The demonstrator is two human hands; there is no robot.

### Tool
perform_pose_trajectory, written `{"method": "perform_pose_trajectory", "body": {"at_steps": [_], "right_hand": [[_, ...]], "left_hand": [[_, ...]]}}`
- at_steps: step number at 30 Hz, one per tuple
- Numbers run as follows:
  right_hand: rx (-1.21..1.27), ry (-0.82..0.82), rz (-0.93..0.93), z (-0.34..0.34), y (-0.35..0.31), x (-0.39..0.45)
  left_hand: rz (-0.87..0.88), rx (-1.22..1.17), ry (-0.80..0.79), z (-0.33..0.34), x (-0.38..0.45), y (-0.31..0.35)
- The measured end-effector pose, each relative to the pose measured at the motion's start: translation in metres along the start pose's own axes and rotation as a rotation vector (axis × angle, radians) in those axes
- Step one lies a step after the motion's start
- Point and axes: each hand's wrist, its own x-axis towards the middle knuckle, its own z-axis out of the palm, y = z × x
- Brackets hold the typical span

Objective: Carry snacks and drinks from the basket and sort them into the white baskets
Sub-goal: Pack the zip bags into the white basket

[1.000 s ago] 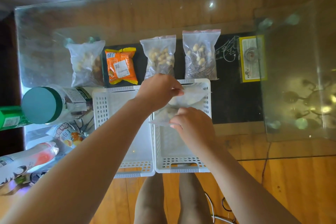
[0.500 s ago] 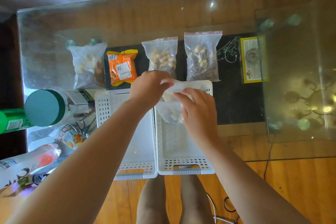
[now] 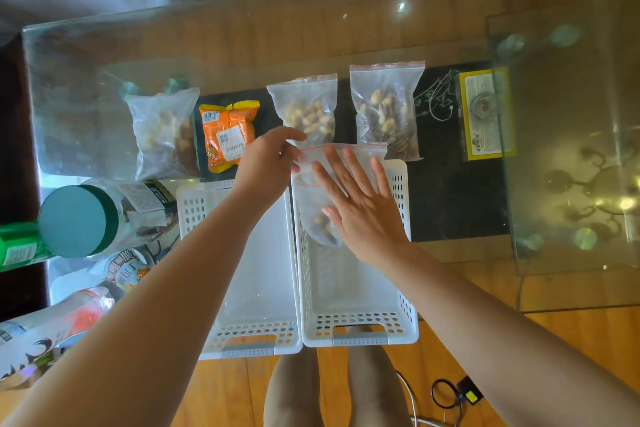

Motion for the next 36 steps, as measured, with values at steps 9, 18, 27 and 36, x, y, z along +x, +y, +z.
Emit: {"method": "perform_pose_trajectory", "body": {"at_steps": [9,18,27,36], "right_hand": [[0.416,0.181,0.085,-0.025,0.064,0.060],[0.305,-0.177,0.378,0.005,0.126,0.145],[0.247,0.010,0.304,-0.009,0.128,0.137],[0.634,-0.053,0.422,-0.046,0.120,0.090]], "left_hand": [[0.125,0.113,0.098,-0.009,0.062,0.003],[0.131,0.523,-0.161,0.010,0.133,0.008],[0.126,0.645,-0.105,0.002,0.130,0.007],[0.229,0.395,0.037,-0.028,0.074,0.022]]}}
